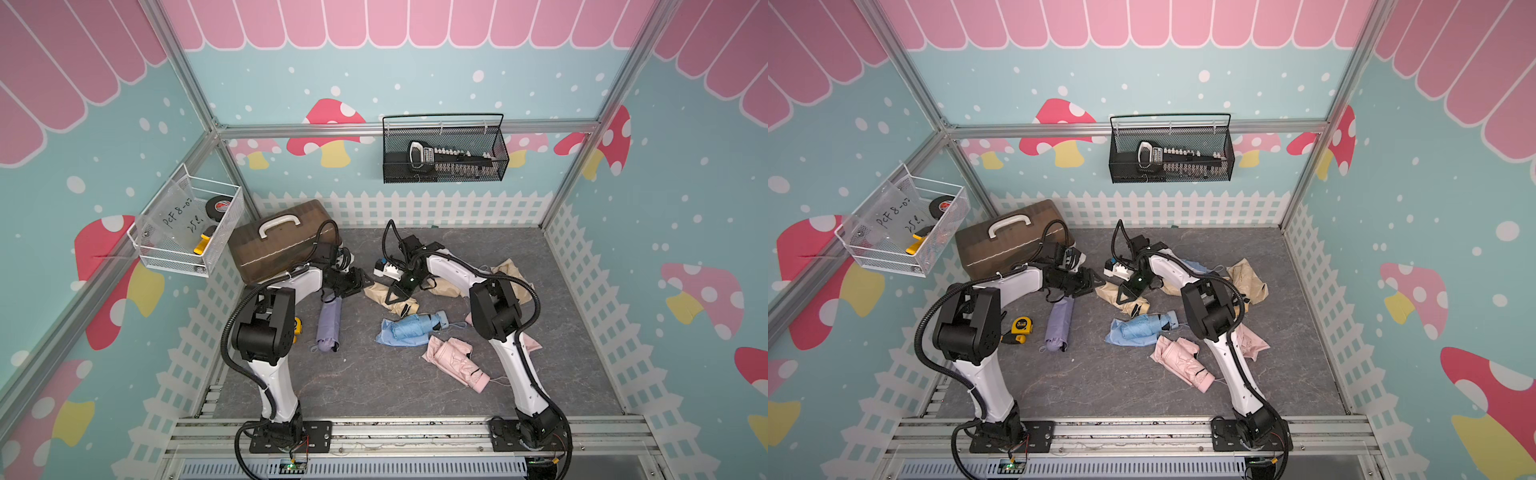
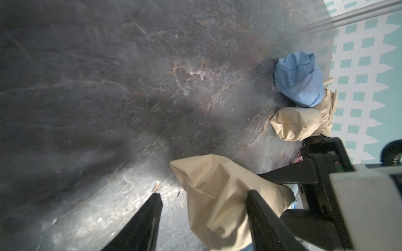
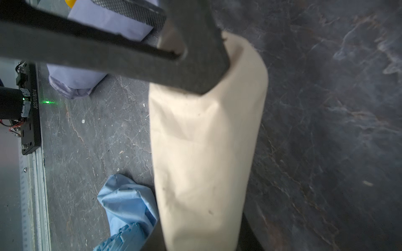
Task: Take umbrellas out of sleeves
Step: Take out the umbrella from the umbrella sleeve.
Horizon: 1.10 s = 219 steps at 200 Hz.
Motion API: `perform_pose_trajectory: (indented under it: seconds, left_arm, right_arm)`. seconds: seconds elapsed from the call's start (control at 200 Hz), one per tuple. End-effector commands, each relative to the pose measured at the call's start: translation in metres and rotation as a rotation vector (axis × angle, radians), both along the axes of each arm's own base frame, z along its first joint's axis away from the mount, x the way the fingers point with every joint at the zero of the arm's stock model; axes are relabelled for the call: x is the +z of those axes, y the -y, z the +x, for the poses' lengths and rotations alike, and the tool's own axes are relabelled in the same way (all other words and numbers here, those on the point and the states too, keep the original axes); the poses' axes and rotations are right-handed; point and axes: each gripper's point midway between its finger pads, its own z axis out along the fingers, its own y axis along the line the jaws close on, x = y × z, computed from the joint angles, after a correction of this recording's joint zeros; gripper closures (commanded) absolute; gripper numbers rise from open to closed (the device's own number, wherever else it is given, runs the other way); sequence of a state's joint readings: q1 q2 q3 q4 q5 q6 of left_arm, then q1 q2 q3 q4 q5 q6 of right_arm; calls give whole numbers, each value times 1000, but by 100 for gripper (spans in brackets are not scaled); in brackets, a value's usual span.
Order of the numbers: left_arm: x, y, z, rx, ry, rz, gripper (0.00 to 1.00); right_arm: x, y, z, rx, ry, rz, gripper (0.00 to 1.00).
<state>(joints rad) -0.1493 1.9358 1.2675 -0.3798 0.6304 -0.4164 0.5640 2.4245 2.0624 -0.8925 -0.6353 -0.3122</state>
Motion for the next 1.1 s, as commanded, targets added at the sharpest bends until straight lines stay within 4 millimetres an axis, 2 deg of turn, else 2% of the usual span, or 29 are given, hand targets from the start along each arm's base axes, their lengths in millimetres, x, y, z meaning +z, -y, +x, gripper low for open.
perform_pose_trajectory:
  seconds: [0.0,0.075,0.145,0.215,0.275,0.315,0.38,0.48,0.58,0.645,0.695,0.78,0.885,0.961,1.091]
  left_arm:
    - [-7,13,-3,-51,-27,-23,68]
    - [-15,13,-7,-54,-59,-23,88]
    - [-20,12,-10,-51,-80,-14,100]
    - [-25,9,-12,-45,-99,0,100]
    - [-28,4,-12,-24,-112,15,100]
    - [-28,1,-12,-9,-115,25,100]
    - [-30,-7,-11,28,-118,48,100]
    - [-28,-13,-10,65,-118,46,100]
    - [-30,-18,-13,85,-124,63,100]
    - [-31,-20,-15,98,-123,68,100]
    - [-32,-22,-16,108,-122,59,100]
    - [-34,-21,-19,109,-127,52,100]
    - [-34,-21,-17,110,-127,47,100]
    - [-33,-21,-15,109,-122,50,100]
    - [-34,-21,-13,92,-127,65,100]
  right_arm:
    - [-10,-9,3,60,59,10,88]
    - [-12,-9,3,62,62,3,88]
    - [-12,-10,4,59,65,0,88]
    - [-12,-9,6,47,67,-5,82]
    - [-9,-9,10,27,82,-17,72]
    - [-5,-6,17,-9,98,-30,61]
    - [11,-2,27,-61,129,-36,49]
    - [45,12,45,-171,179,-22,40]
    - [76,29,50,-237,200,1,38]
    - [84,43,43,-257,193,-8,37]
    - [83,53,33,-255,183,-22,37]
    - [67,69,15,-259,118,-32,37]
    - [54,80,11,-334,39,0,37]
    - [54,79,23,-423,-36,70,36]
    - [64,67,59,-524,-75,180,35]
